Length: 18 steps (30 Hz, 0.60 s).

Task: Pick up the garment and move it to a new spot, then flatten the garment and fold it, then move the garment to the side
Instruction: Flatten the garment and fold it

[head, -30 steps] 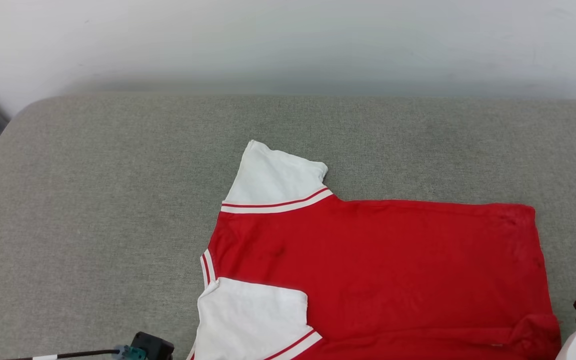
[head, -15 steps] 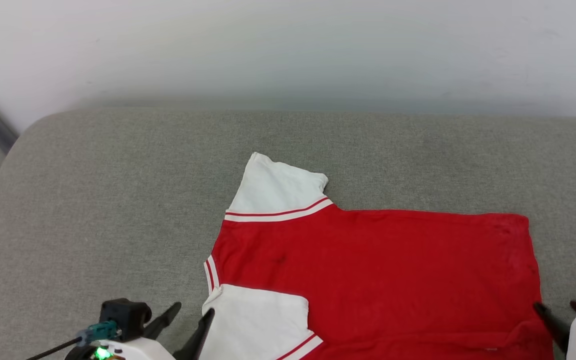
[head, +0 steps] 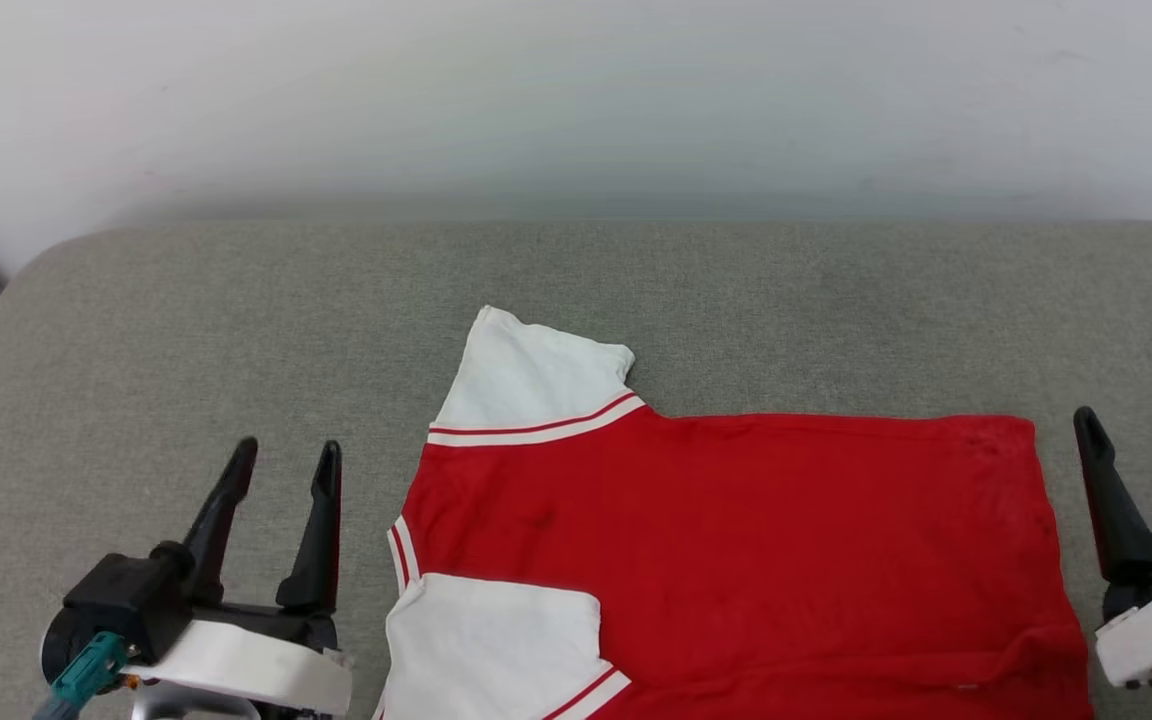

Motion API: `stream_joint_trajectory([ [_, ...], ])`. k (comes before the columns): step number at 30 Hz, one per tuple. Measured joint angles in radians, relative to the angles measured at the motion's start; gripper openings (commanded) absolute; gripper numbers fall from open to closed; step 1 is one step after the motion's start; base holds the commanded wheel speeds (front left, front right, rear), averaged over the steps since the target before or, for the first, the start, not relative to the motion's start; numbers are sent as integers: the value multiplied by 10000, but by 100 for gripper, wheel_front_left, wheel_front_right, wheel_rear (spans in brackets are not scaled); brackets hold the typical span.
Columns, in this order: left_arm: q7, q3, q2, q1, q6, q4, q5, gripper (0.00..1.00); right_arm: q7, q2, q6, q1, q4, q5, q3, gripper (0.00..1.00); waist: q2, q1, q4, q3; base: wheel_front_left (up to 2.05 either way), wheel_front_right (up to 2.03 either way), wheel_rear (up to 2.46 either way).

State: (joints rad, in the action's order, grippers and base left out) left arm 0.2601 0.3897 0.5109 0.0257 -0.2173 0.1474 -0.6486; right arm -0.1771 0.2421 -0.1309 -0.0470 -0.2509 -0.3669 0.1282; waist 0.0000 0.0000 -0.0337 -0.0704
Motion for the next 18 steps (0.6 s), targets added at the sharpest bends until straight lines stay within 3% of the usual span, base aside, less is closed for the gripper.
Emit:
stream_joint_trajectory([
  [4,15,-568,-543,-243,293,174,621,100,876,-295,0,-156,-52,234,-190,100,0,0,52,-77,0,0,0],
  [9,29,-1294,-1235,-476,1074,36,1381,100,1879,-748,0,-191,176,318,-537,100,0,0,216,-301,0,0,0],
  [14,29,-1498,-1248,-258,1691,-303,1724,100,2190,-784,0,-108,311,238,-558,100,0,0,373,-616,0,0,0],
  [18,-226,-1670,-848,406,1981,-646,1718,100,2303,-842,0,117,249,209,-554,100,0,0,588,-990,0,0,0],
])
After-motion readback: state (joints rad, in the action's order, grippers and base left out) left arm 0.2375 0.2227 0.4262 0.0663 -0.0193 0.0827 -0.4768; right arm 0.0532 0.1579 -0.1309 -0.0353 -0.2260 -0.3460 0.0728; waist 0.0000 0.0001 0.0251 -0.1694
